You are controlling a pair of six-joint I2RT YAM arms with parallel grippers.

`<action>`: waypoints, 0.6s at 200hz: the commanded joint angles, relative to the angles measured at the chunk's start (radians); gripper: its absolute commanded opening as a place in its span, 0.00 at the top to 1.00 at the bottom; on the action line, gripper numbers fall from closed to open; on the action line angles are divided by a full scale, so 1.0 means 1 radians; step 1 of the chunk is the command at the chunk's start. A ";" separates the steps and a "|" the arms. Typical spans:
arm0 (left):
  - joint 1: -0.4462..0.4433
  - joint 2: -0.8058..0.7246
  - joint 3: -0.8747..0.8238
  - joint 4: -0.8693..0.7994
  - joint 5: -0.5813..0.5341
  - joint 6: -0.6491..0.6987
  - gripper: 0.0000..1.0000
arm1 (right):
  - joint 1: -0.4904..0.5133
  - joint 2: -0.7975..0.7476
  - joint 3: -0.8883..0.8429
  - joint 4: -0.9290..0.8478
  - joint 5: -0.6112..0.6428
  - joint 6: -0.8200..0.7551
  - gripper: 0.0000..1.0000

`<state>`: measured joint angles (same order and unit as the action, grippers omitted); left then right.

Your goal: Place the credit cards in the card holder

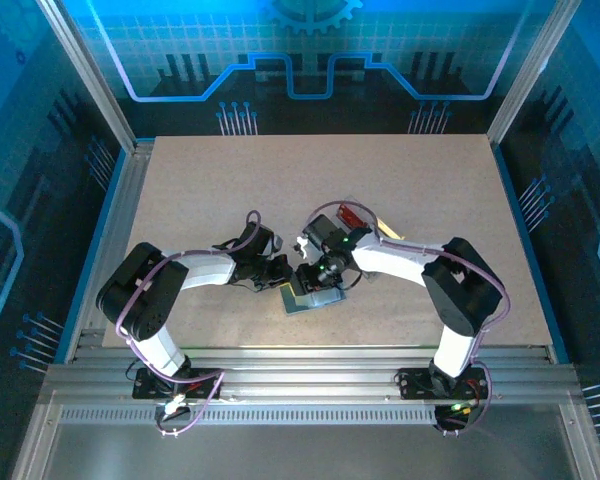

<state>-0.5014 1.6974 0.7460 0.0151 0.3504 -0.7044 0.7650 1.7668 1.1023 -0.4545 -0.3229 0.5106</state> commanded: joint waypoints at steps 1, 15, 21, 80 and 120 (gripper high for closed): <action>-0.017 0.058 -0.042 -0.021 -0.011 -0.007 1.00 | 0.005 -0.043 -0.045 0.023 -0.024 0.039 0.56; -0.003 0.056 -0.042 0.010 0.037 -0.023 1.00 | 0.012 -0.040 -0.059 0.036 -0.041 0.037 0.56; 0.009 0.056 -0.041 0.031 0.067 -0.032 1.00 | 0.012 -0.037 -0.067 0.047 -0.051 0.038 0.56; 0.103 0.062 0.068 0.017 0.208 -0.024 1.00 | 0.003 0.040 -0.060 0.149 -0.097 0.068 0.65; 0.165 -0.024 0.077 0.036 0.297 -0.064 0.97 | 0.005 0.069 -0.069 0.219 -0.104 0.126 0.67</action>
<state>-0.3672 1.7428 0.8013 0.0582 0.5579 -0.7361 0.7666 1.8072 1.0290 -0.2977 -0.3985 0.5903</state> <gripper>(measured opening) 0.053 0.331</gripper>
